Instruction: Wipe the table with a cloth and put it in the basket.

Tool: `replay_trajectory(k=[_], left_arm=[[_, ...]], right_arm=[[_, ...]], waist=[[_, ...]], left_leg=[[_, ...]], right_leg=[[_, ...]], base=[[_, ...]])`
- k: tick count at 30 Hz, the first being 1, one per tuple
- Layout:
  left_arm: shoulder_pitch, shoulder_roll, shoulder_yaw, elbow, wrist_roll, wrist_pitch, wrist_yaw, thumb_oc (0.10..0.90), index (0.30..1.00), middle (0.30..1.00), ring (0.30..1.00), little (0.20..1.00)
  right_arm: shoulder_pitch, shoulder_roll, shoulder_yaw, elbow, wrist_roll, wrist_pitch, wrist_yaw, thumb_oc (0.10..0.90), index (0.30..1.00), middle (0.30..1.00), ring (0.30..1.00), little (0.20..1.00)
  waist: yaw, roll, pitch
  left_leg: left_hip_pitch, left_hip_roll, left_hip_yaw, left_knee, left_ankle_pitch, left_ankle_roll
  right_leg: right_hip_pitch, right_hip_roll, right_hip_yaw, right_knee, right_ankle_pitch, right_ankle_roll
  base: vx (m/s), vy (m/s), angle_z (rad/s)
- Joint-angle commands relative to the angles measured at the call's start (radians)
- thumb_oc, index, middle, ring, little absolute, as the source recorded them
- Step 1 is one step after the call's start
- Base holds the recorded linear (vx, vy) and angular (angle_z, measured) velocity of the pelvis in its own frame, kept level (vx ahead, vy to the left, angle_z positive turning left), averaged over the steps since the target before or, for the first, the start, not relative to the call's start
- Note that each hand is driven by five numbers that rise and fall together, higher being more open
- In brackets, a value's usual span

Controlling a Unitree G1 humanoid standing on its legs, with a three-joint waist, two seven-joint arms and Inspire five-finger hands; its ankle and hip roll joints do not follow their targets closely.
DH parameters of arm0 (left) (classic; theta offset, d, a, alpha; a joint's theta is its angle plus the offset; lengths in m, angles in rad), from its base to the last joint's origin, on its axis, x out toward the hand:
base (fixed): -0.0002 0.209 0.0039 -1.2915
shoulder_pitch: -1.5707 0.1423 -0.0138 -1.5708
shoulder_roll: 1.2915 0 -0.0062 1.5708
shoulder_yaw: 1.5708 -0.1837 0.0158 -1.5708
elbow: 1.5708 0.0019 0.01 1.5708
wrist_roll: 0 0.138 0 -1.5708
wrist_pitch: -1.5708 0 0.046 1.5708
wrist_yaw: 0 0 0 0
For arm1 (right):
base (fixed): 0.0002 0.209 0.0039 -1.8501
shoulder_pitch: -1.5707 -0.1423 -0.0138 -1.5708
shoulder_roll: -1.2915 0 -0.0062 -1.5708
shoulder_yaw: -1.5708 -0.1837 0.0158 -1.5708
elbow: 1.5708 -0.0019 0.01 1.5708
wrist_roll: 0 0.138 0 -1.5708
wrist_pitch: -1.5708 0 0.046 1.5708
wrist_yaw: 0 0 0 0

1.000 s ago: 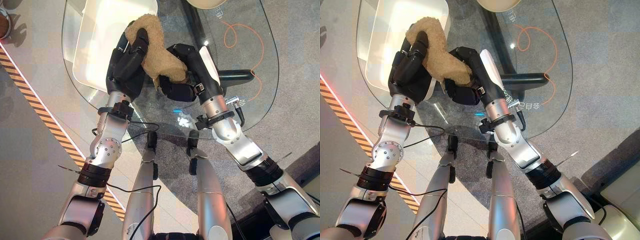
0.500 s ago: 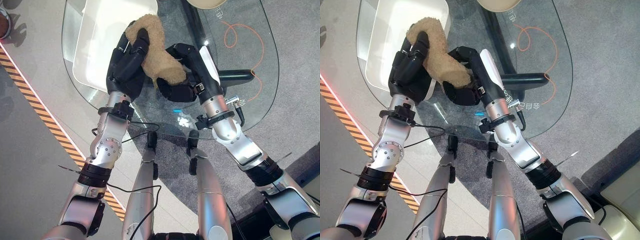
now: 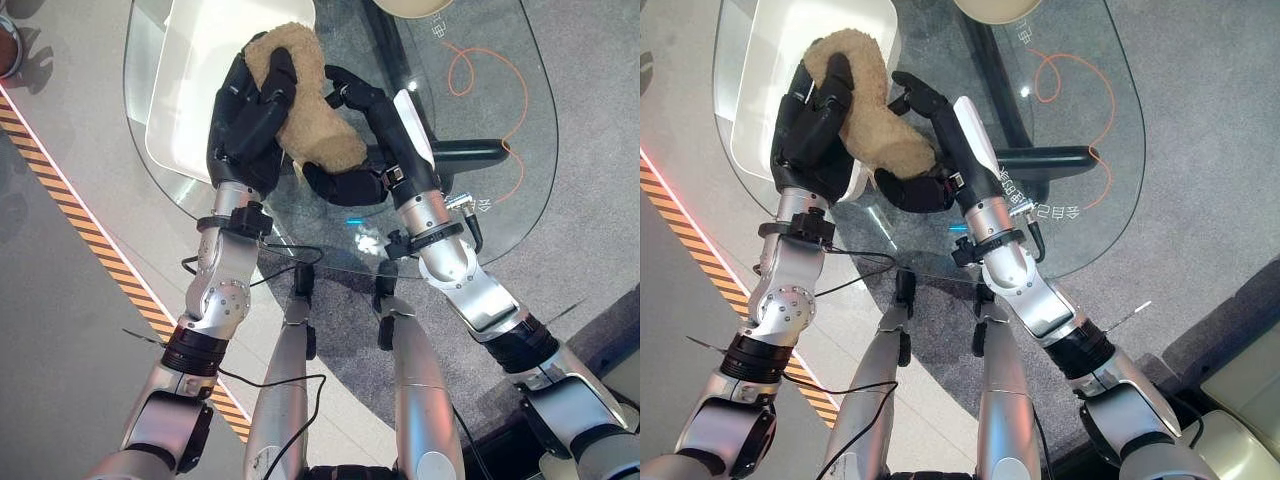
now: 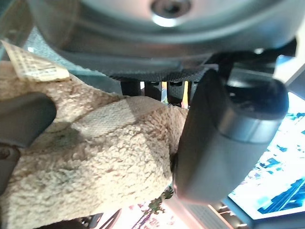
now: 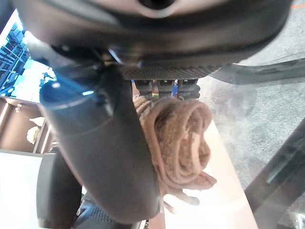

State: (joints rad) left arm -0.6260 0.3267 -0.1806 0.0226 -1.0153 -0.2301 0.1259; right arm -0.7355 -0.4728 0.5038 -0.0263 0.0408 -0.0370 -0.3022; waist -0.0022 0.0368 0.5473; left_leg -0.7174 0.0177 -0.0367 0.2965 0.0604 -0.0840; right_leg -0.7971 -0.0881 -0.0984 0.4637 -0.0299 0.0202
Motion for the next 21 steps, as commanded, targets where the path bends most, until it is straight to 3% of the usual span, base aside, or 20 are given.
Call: replay_trajectory(k=[1, 8, 21], left_arm=[[-0.098, -0.018, 0.008, -0.207, 0.092, -0.137, -0.030, 0.100, 0.300, 0.300, 0.300, 0.200], [-0.107, -0.020, 0.028, -0.205, 0.164, -0.200, 0.019, 0.100, 0.300, 0.300, 0.300, 0.200], [-0.135, -0.020, 0.050, -0.195, 0.227, -0.239, 0.077, 0.100, 0.300, 0.300, 0.300, 0.200]], right_arm=[[-0.145, 0.057, -0.044, -0.191, -0.034, -0.126, -0.003, 0.800, 0.900, 0.900, 0.900, 0.900], [-0.151, 0.058, -0.048, -0.188, -0.031, -0.125, -0.005, 0.800, 0.900, 0.900, 0.900, 0.900], [-0.169, 0.071, -0.052, -0.175, -0.037, -0.119, -0.007, 0.800, 0.900, 0.900, 0.900, 0.900]], waist=[[0.013, -0.005, -0.027], [0.015, -0.007, -0.027], [0.017, -0.008, -0.027]], left_leg=[[0.034, -0.085, 0.064, -0.005, -0.038, 0.057], [0.035, -0.086, 0.062, -0.001, -0.040, 0.054], [0.030, -0.085, 0.061, -0.002, -0.033, 0.051]], right_leg=[[0.082, 0.072, -0.022, -0.063, -0.030, 0.026], [0.083, 0.073, -0.021, -0.057, -0.035, 0.025], [0.079, 0.074, -0.022, -0.059, -0.030, 0.023]], base=[[0.00, 0.000, 0.00], [0.00, 0.000, 0.00], [0.00, 0.000, 0.00]])
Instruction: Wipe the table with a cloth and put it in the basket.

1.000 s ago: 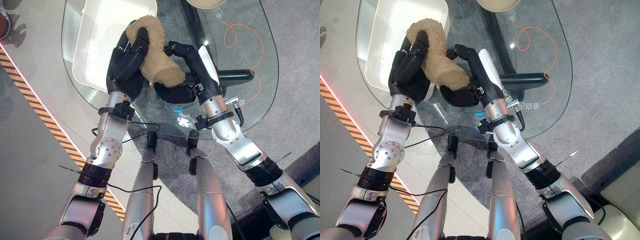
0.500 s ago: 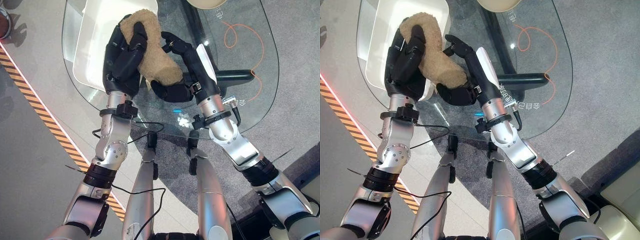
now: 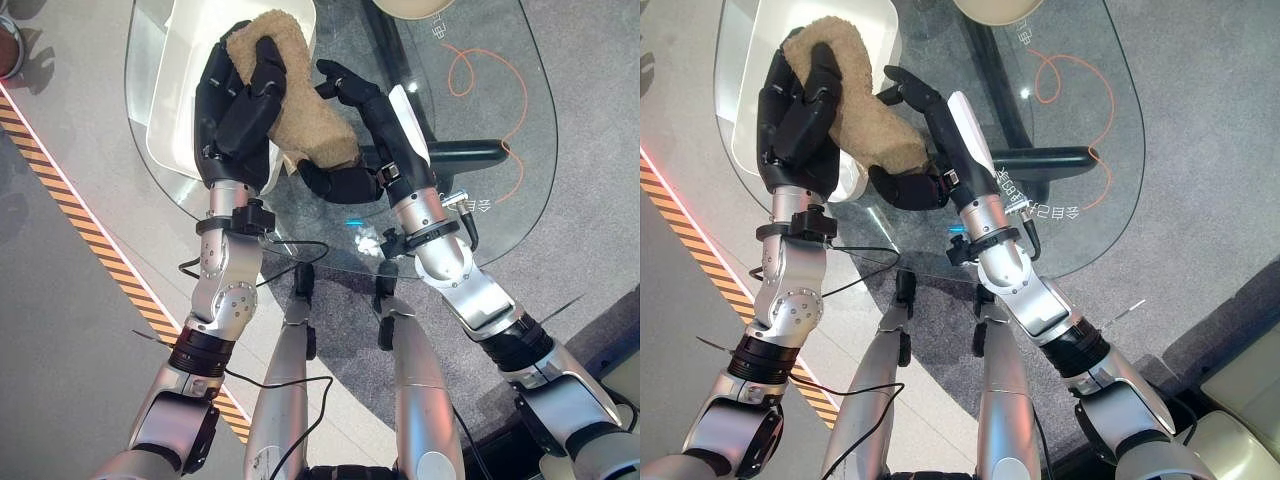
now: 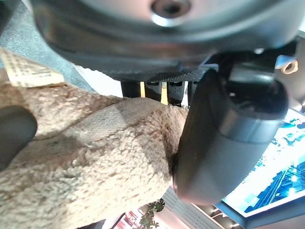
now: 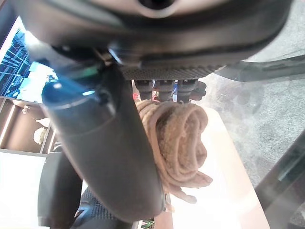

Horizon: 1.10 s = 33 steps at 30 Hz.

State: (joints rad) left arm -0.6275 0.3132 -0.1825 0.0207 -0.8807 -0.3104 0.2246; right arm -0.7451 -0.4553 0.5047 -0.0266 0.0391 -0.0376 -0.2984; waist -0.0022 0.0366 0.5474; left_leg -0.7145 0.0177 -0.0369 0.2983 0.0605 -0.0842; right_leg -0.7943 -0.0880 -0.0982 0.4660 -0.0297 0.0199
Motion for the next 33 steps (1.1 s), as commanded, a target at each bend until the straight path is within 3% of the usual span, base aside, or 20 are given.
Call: replay_trajectory(k=[1, 33], left_arm=[[-0.134, -0.006, 0.052, -0.193, 0.093, -0.160, -0.021, 0.100, 0.300, 0.300, 0.300, 0.200], [-0.131, 0.002, 0.107, -0.175, 0.170, -0.238, 0.068, 0.100, 0.300, 0.300, 0.300, 0.200]], right_arm=[[-0.160, 0.052, -0.054, -0.175, -0.034, -0.118, -0.011, 0.800, 0.900, 0.900, 0.900, 0.900], [-0.119, 0.032, -0.121, -0.186, -0.071, -0.146, -0.093, 0.800, 0.900, 0.900, 0.900, 0.900]], waist=[[0.017, -0.008, -0.027], [0.006, -0.011, -0.027]], left_leg=[[0.026, -0.085, 0.061, -0.003, -0.033, 0.051], [0.025, -0.079, 0.064, -0.002, -0.036, 0.047]], right_leg=[[0.075, 0.074, -0.022, -0.060, -0.030, 0.023], [0.071, 0.077, -0.014, -0.058, -0.034, 0.023]], base=[[0.00, 0.000, 0.00], [0.00, 0.000, 0.00]])
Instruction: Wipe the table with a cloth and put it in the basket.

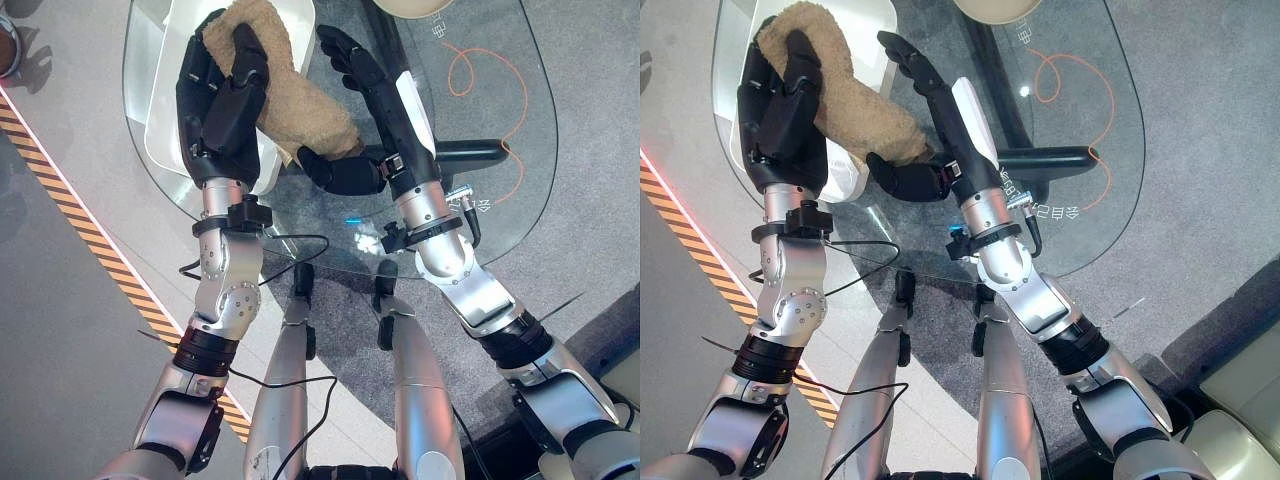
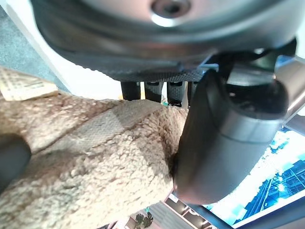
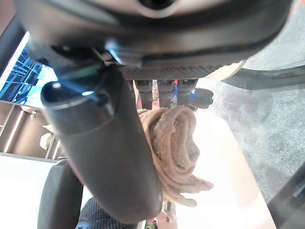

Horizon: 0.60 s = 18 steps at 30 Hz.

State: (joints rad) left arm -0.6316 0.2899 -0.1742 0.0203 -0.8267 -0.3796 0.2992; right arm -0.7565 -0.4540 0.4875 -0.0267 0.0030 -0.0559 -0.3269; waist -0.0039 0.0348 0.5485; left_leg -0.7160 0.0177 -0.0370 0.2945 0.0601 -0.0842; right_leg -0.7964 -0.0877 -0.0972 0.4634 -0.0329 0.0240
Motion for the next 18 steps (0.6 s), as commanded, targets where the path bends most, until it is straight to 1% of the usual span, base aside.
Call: replay_trajectory(k=[1, 9, 11, 12, 16, 18], left_arm=[[-0.129, 0.026, 0.100, -0.173, 0.120, -0.170, -0.002, 0.100, 0.300, 0.300, 0.300, 0.200], [-0.138, 0.040, 0.122, -0.152, 0.178, -0.196, 0.048, 0.100, 0.300, 0.300, 0.300, 0.200], [-0.140, 0.046, 0.126, -0.143, 0.192, -0.202, 0.060, 0.100, 0.300, 0.300, 0.300, 0.200], [-0.145, 0.052, 0.130, -0.141, 0.204, -0.206, 0.075, 0.100, 0.300, 0.300, 0.300, 0.200], [-0.151, 0.056, 0.139, -0.129, 0.230, -0.220, 0.107, 0.100, 0.300, 0.300, 0.300, 0.200], [-0.150, 0.056, 0.140, -0.123, 0.232, -0.225, 0.112, 0.100, 0.300, 0.300, 0.300, 0.200]], right_arm=[[-0.108, 0.030, -0.104, -0.185, -0.034, -0.130, -0.066, 0.800, 0.900, 0.900, 0.900, 0.900], [-0.104, 0.023, -0.124, -0.177, -0.047, -0.142, -0.084, 0.800, 0.900, 0.900, 0.900, 0.900], [-0.100, 0.022, -0.126, -0.175, -0.047, -0.142, -0.090, 0.800, 0.900, 0.900, 0.900, 0.900], [-0.101, 0.019, -0.129, -0.174, -0.046, -0.142, -0.092, 0.800, 0.900, 0.900, 0.900, 0.900], [-0.102, 0.010, -0.133, -0.165, -0.042, -0.145, -0.098, 0.800, 0.900, 0.900, 0.900, 0.900], [-0.101, 0.011, -0.133, -0.161, -0.041, -0.144, -0.099, 0.800, 0.900, 0.900, 0.900, 0.900]], waist=[[0.008, -0.009, -0.028], [0.005, -0.008, -0.028], [0.004, -0.008, -0.028], [0.003, -0.008, -0.028], [0.003, -0.008, -0.028], [0.002, -0.008, -0.028]], left_leg=[[0.027, -0.079, 0.064, 0.001, -0.036, 0.047], [0.024, -0.077, 0.065, 0.006, -0.037, 0.044], [0.029, -0.076, 0.065, 0.009, -0.046, 0.043], [0.024, -0.075, 0.066, 0.006, -0.038, 0.044], [0.025, -0.074, 0.067, 0.005, -0.037, 0.043], [0.031, -0.074, 0.067, 0.008, -0.046, 0.042]], right_leg=[[0.073, 0.077, -0.015, -0.055, -0.031, 0.019], [0.069, 0.077, -0.012, -0.051, -0.033, 0.019], [0.074, 0.076, -0.011, -0.045, -0.042, 0.020], [0.069, 0.077, -0.011, -0.049, -0.034, 0.018], [0.071, 0.076, -0.010, -0.051, -0.036, 0.017], [0.077, 0.075, -0.010, -0.048, -0.044, 0.018]], base=[[0.00, 0.000, 0.00], [0.00, 0.000, 0.00], [0.00, 0.000, 0.00], [0.00, 0.000, 0.00], [0.00, 0.000, 0.00], [0.00, 0.000, 0.00]])
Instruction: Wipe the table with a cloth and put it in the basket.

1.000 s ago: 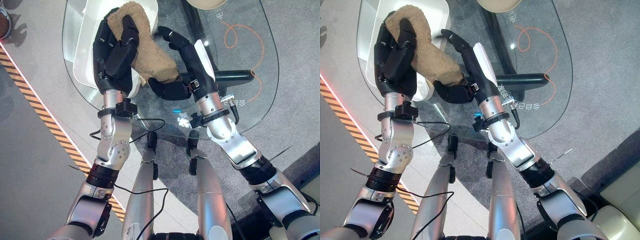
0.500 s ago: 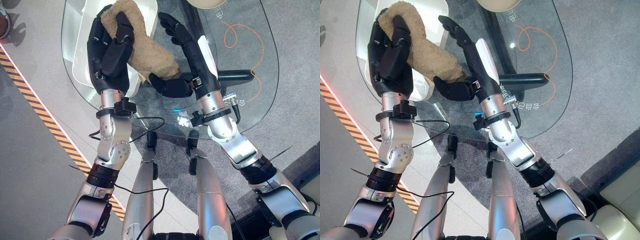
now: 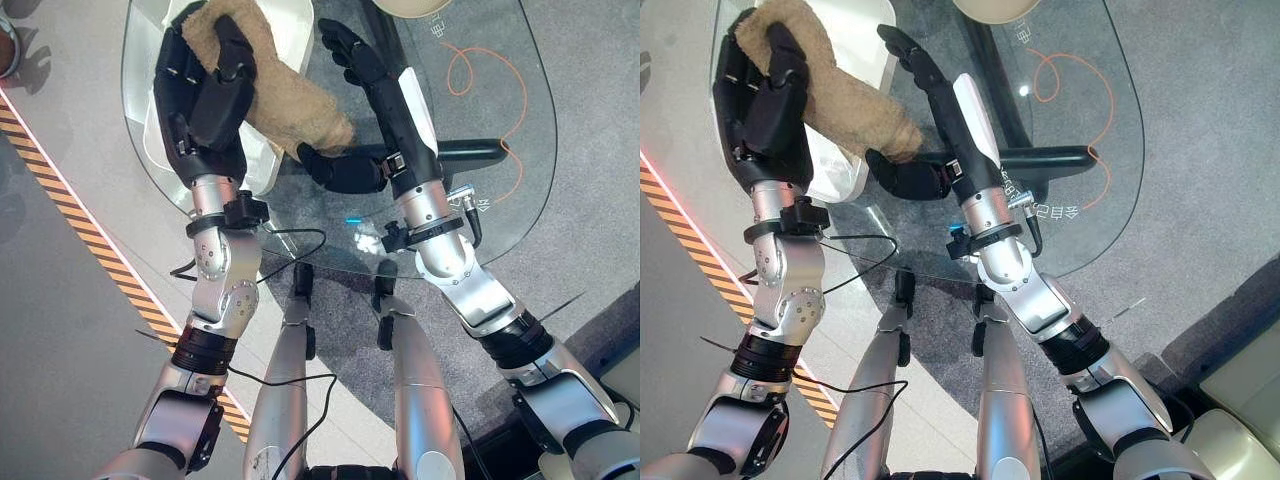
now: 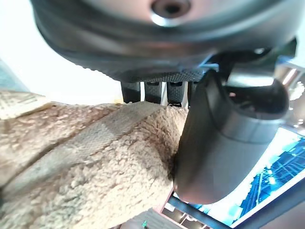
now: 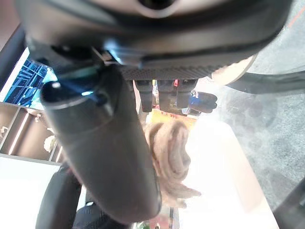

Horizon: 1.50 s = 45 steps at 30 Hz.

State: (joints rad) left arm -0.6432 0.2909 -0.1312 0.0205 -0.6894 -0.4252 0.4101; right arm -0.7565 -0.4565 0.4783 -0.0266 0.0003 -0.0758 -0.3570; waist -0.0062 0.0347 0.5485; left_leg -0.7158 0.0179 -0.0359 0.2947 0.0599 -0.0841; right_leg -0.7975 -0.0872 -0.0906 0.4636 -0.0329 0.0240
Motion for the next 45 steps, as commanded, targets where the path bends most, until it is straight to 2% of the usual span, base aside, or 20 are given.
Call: replay_trajectory(k=[1, 15, 23, 29, 38, 45], left_arm=[[-0.142, 0.057, 0.102, -0.116, 0.097, -0.184, 0.007, 0.100, 0.300, 0.300, 0.300, 0.200], [-0.178, 0.065, 0.115, -0.055, 0.132, -0.205, 0.075, 0.100, 0.300, 0.300, 0.300, 0.200], [-0.191, 0.089, 0.127, 0.016, 0.151, -0.224, 0.116, 0.100, 0.300, 0.300, 0.300, 0.200], [-0.202, 0.113, 0.131, 0.073, 0.169, -0.233, 0.138, 0.100, 0.300, 0.300, 0.300, 0.200], [-0.245, 0.178, 0.128, 0.206, 0.205, -0.254, 0.172, 0.100, 0.300, 0.300, 0.300, 0.200], [-0.298, 0.239, 0.104, 0.324, 0.251, -0.260, 0.245, 0.100, 0.300, 0.300, 0.300, 0.200]], right_arm=[[-0.102, 0.014, -0.124, -0.157, -0.039, -0.125, -0.070, 0.800, 0.900, 0.900, 0.900, 0.900], [-0.113, 0.008, -0.133, -0.118, -0.053, -0.121, -0.120, 0.800, 0.900, 0.900, 0.900, 0.900], [-0.087, -0.016, -0.171, -0.047, -0.070, -0.108, -0.244, 0.800, 0.900, 0.900, 0.900, 0.900], [-0.057, -0.039, -0.202, 0.048, -0.100, -0.078, -0.380, 0.800, 0.900, 0.900, 0.900, 0.900], [-0.059, -0.112, -0.265, 0.278, 0.008, -0.053, -0.606, 0.800, 0.900, 0.900, 0.900, 0.900], [-0.062, -0.147, -0.291, 0.486, 0.106, -0.112, -0.736, 0.800, 0.900, 0.900, 0.900, 0.900]], waist=[[0.004, -0.008, -0.028], [-0.003, -0.008, -0.028], [-0.015, -0.006, -0.028], [-0.024, -0.007, -0.028], [-0.031, -0.003, -0.028], [-0.034, 0.004, -0.028]], left_leg=[[0.030, -0.074, 0.067, 0.010, -0.047, 0.041], [0.030, -0.069, 0.071, 0.008, -0.048, 0.035], [0.031, -0.066, 0.075, 0.006, -0.050, 0.034], [0.033, -0.062, 0.079, 0.010, -0.057, 0.034], [0.032, -0.057, 0.082, 0.000, -0.053, 0.033], [0.035, -0.054, 0.080, 0.001, -0.066, 0.031]], right_leg=[[0.077, 0.075, -0.016, -0.046, -0.045, 0.017], [0.077, 0.073, -0.010, -0.051, -0.047, 0.017], [0.076, 0.073, -0.004, -0.053, -0.047, 0.019], [0.074, 0.071, 0.001, -0.050, -0.049, 0.020], [0.071, 0.074, 0.004, -0.056, -0.041, 0.024], [0.071, 0.074, 0.006, -0.051, -0.052, 0.026]], base=[[0.00, 0.000, 0.00], [0.00, 0.000, 0.00], [0.00, 0.003, 0.00], [0.00, 0.004, -0.01], [0.00, 0.006, -0.02], [0.00, 0.006, -0.02]])
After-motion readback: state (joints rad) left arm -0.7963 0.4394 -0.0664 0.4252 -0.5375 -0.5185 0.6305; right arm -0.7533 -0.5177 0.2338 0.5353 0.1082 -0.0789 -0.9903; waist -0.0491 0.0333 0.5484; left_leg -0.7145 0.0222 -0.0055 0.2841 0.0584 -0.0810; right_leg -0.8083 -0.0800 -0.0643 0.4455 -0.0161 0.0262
